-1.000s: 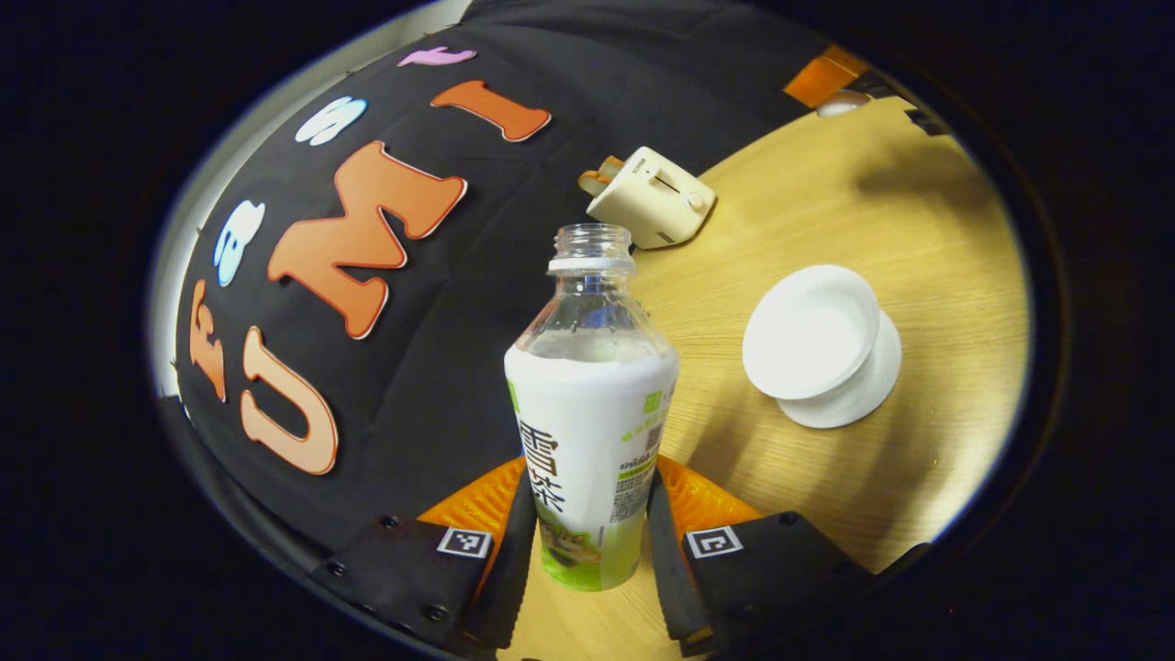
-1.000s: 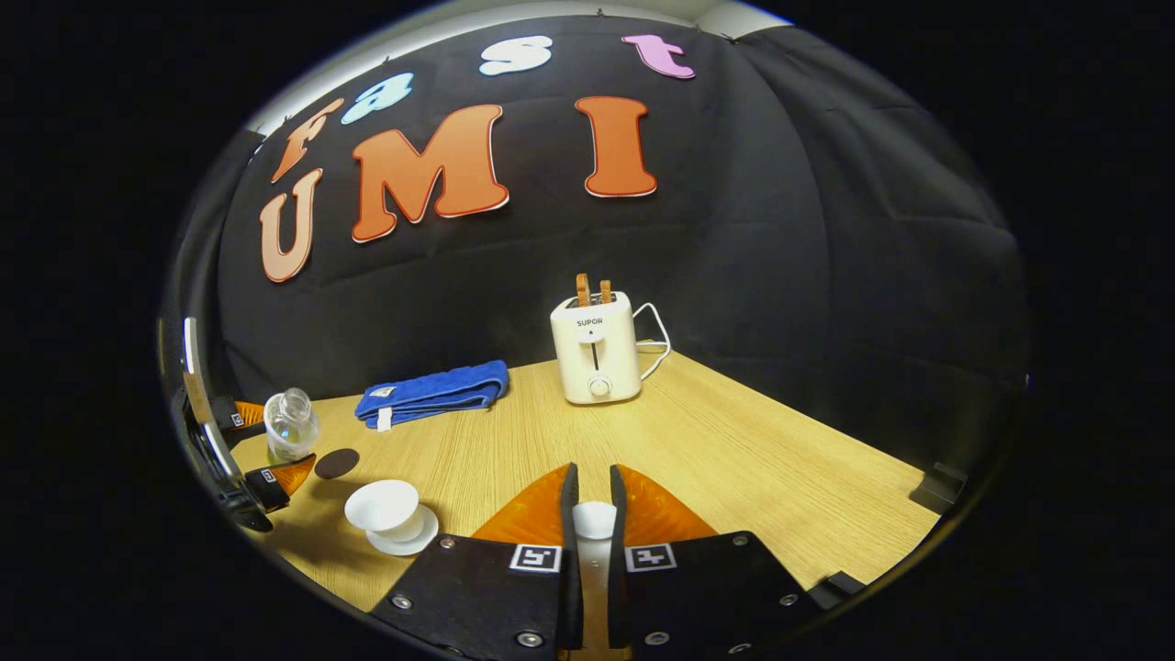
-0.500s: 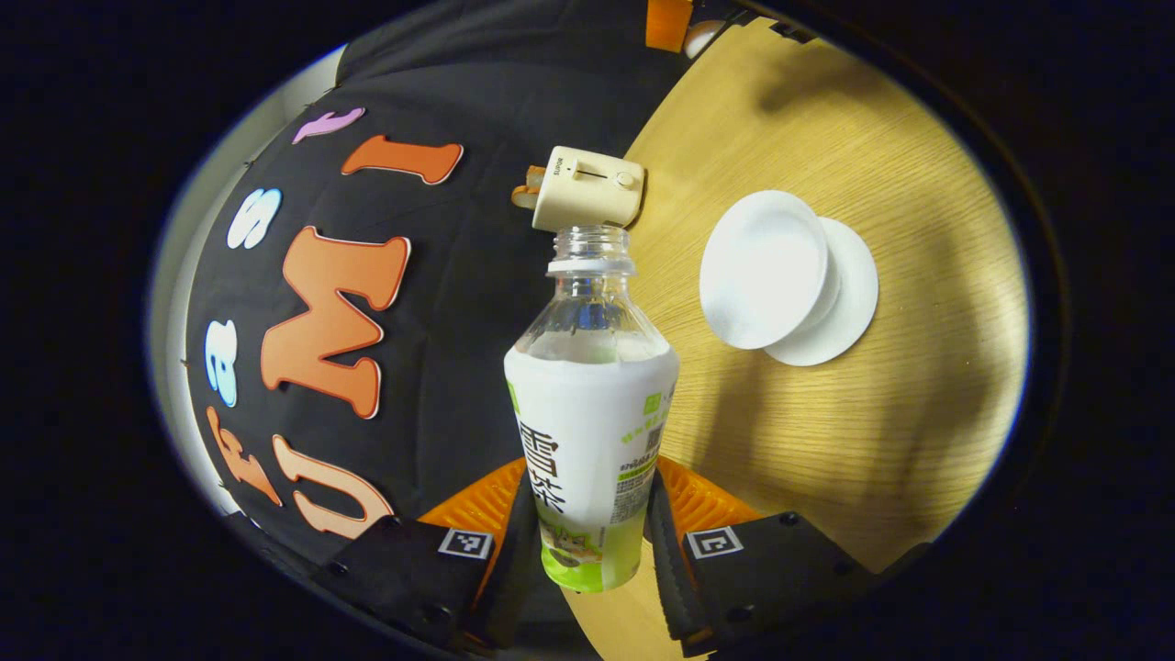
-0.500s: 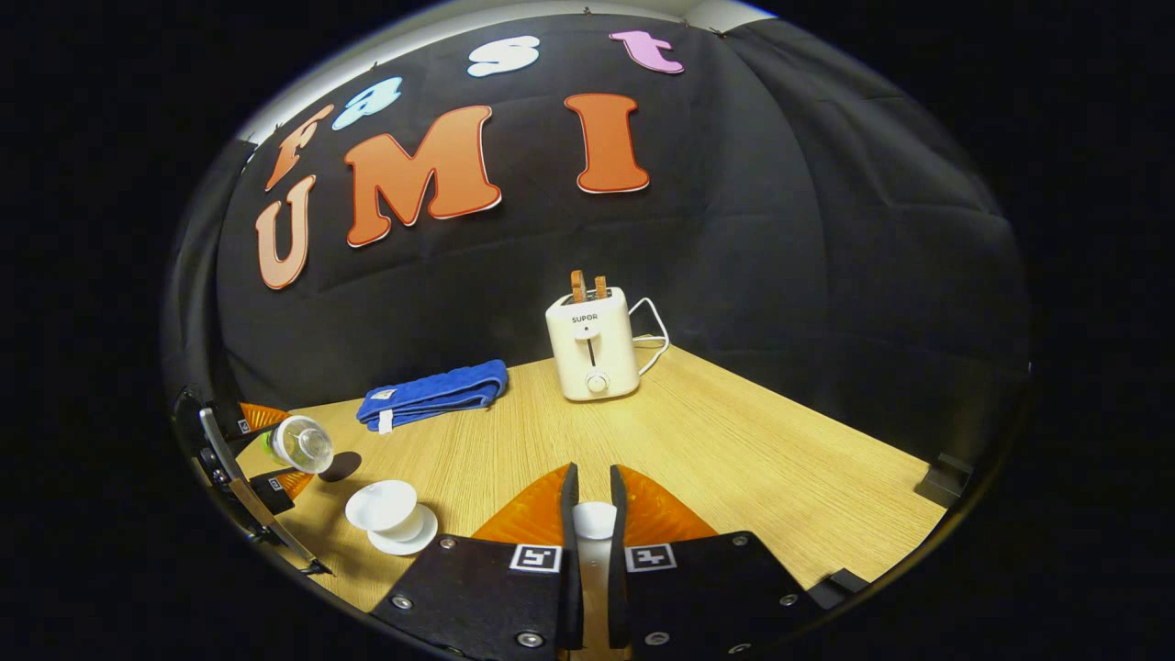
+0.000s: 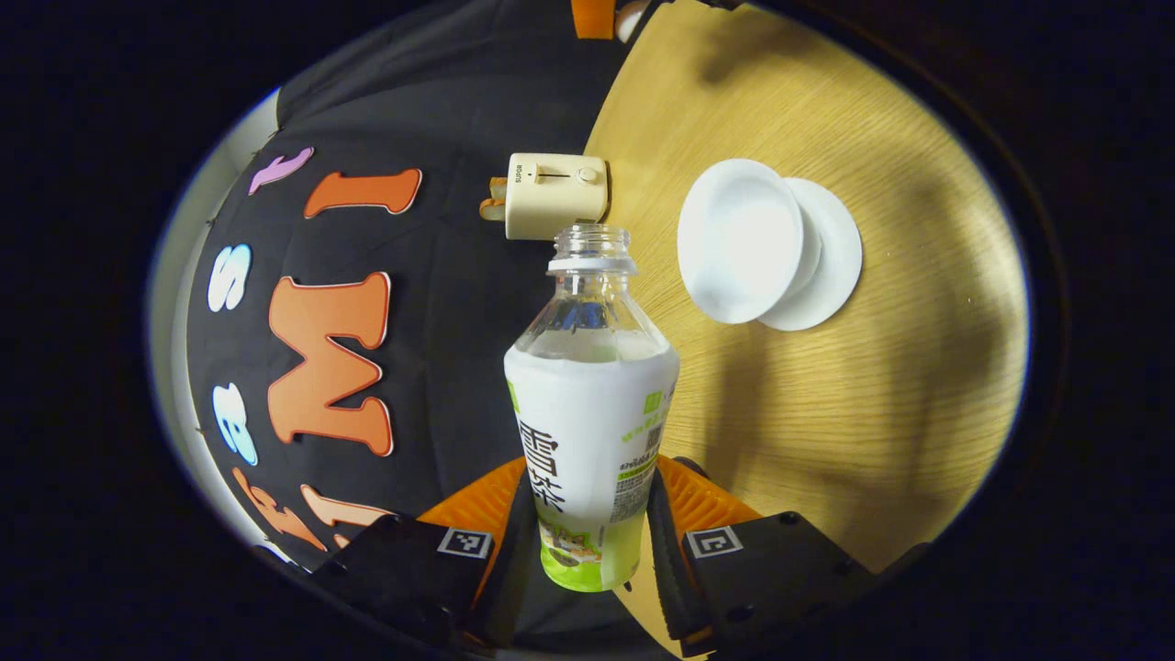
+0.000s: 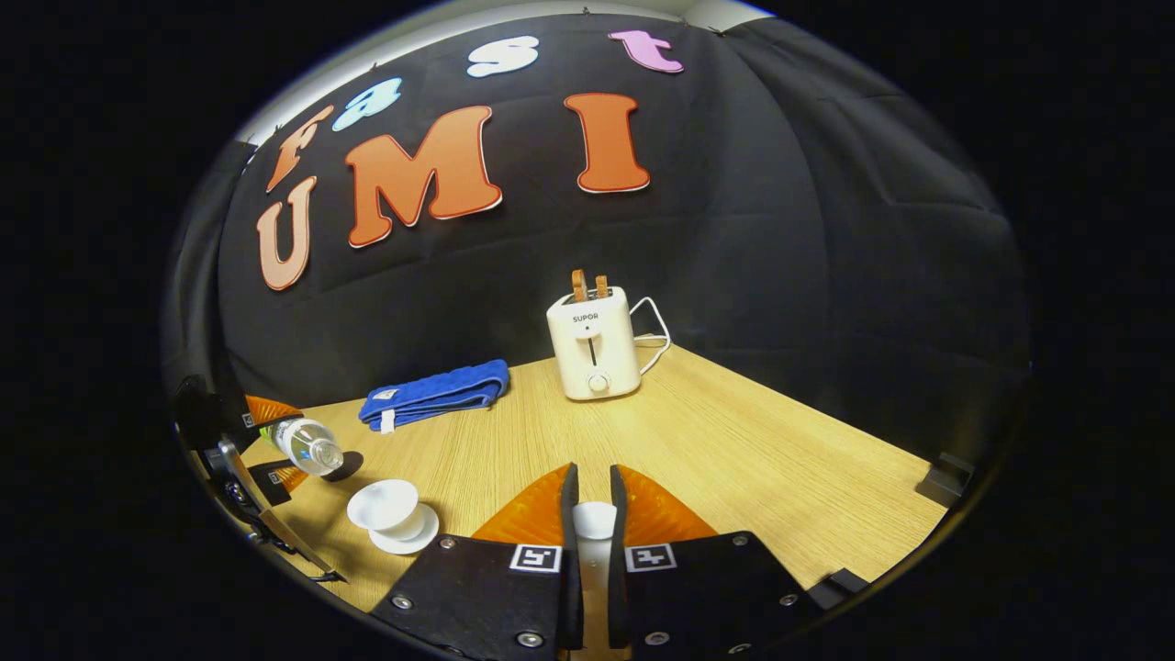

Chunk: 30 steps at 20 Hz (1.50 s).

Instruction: Open the teacup lid with one hand, grasp the water bottle and pour water into the teacup with the other hand; after pouring, place the water bottle on the coaster and then close the teacup lid.

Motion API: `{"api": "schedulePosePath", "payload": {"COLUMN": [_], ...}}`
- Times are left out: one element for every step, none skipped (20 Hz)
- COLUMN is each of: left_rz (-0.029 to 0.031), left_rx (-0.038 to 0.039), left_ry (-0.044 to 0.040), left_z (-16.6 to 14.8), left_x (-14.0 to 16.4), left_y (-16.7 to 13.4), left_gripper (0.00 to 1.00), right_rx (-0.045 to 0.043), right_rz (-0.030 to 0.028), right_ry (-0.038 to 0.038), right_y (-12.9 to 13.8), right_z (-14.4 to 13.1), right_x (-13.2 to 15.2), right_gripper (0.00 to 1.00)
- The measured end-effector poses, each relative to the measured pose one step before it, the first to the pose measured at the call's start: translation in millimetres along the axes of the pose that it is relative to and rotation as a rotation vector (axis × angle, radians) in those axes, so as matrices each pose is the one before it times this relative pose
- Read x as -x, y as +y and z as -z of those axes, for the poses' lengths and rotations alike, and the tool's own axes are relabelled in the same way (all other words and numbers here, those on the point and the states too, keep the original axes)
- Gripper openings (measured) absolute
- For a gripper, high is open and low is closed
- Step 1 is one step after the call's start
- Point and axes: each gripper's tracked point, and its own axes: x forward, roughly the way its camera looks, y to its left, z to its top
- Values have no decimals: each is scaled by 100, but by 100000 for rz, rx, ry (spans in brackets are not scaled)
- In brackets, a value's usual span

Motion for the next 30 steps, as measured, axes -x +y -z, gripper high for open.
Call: {"api": "schedulePosePath", "payload": {"left_rz": [160,189,-137,-325,-86,-445,-542,304,352,662,228,-10,93,28,114,-516,-367,222,-61,272,252,134,28,-218,-21,17,-30,-14,339,-398], "left_rx": [-2269,-2263,-2694,-3014,-3121,-3277,-3299,-2085,-1328,-1209,-1389,-1758,-1447,-1424,-1179,-1745,-1464,-771,-1182,-1089,-871,-1038,-1032,-1104,-867,-674,-765,-668,-722,-989], "left_ry": [181,1,-213,-319,-363,-247,27,-216,-300,-127,-85,140,-135,-42,-21,-44,-22,-315,248,55,237,438,419,303,309,-40,-118,-27,-143,166], "left_z": [187,15,-76,-65,-70,-42,17,-27,-86,-52,-109,-70,-172,-123,76,-11,-10,-101,61,20,51,36,159,69,27,-35,-36,18,-3,11], "left_x": [-75,-45,63,-9,158,19,87,12,-3,-24,-44,-151,-322,-212,243,-1,315,-13,55,-50,-38,-144,-174,-228,92,14,94,84,-28,9], "left_y": [196,68,241,236,173,230,318,28,59,-24,86,56,-45,83,140,69,185,17,137,79,102,15,63,72,-18,94,105,68,60,136], "left_gripper": [62,62,62,63,62,63,63,63,62,62,63,61,63,61,63,63,61,62,61,61,61,61,61,62,63,62,62,62,62,62], "right_rx": [18,153,197,169,18,-101,-115,-94,-45,-41,13,-73,-144,-79,-92,-104,-62,40,147,138,54,-55,22,-40,-68,17,-55,30,118,79], "right_rz": [-225,-229,-122,-153,-196,-150,-123,-73,-73,52,62,-3,-48,-38,11,-117,-90,-216,-178,-42,-135,-60,16,-1,10,48,-28,-145,-192,-161], "right_ry": [56,43,93,133,104,24,-11,-47,139,118,135,97,-11,-20,28,-53,-60,31,-10,-53,57,-13,-4,62,74,134,22,80,111,73], "right_y": [55,52,111,34,22,32,5,14,-23,-50,-108,-39,-29,-3,-72,39,75,72,8,4,32,-7,-29,-64,6,26,7,69,-20,85], "right_z": [15,37,69,32,17,-34,-15,-21,82,32,28,17,-39,13,43,15,-37,-48,19,14,-14,-20,-18,-20,64,50,34,43,-36,31], "right_x": [16,5,-28,-10,13,-7,-22,-20,-42,-42,38,-26,24,3,53,-35,1,21,79,-24,-13,40,14,3,-59,-7,61,-37,-36,-3], "right_gripper": [11,11,11,11,11,11,11,11,11,11,11,11,11,11,11,11,11,11,11,11,11,11,11,11,11,11,11,11,11,11]}}
